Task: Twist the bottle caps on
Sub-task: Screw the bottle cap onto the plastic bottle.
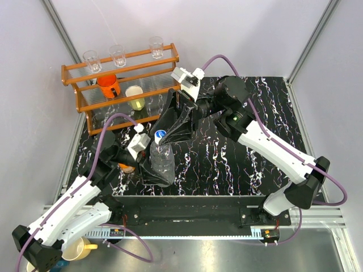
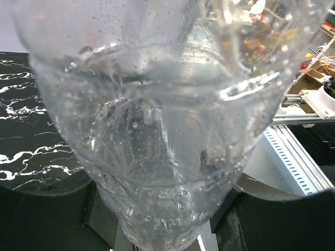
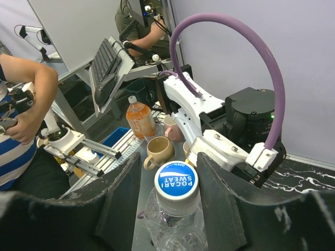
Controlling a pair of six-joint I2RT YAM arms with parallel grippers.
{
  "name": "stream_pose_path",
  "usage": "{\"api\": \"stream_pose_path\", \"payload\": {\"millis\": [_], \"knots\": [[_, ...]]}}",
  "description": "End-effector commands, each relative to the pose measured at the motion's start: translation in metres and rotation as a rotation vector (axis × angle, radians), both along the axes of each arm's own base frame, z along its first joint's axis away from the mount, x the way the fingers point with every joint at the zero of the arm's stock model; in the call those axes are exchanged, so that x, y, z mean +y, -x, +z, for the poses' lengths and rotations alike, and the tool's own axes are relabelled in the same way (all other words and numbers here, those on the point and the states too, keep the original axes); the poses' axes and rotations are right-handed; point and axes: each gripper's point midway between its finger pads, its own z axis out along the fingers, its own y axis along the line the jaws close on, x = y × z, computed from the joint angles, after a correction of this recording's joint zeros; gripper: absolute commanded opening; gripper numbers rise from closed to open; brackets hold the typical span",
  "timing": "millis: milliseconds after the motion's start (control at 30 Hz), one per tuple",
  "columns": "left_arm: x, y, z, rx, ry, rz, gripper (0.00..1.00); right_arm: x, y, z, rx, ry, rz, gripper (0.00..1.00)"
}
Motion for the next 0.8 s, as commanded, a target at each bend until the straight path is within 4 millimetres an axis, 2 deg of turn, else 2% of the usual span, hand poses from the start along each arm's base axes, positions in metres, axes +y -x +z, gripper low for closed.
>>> {"api": "stream_pose_path", "payload": {"millis": [0,200,300,567,700,767], "knots": [[0.001,-0.010,0.028,-0.113,0.079,0.077,0.00,-0.006,0.004,0.001,-0.009,0.005,0.010,0.52],[0.001,-0.021,0.035,-0.129,0.095,0.144,0.00,-0.003,-0.003,-0.006,0.005,0.031,-0.048,0.47],[0.001,-0.028,0.037,-0.136,0.101,0.183,0.00,-0.001,-0.007,-0.008,-0.003,0.028,-0.087,0.41],[0.002,-0.048,0.033,-0.160,0.086,0.291,0.00,0.001,-0.021,-0.007,0.020,0.019,-0.214,0.14],[0.005,-0.073,0.029,-0.187,0.061,0.437,0.00,0.004,-0.039,-0.012,0.019,0.040,-0.338,0.05],[0.008,-0.086,0.023,-0.209,0.035,0.503,0.00,0.006,-0.054,-0.021,0.050,0.086,-0.442,0.05]]}}
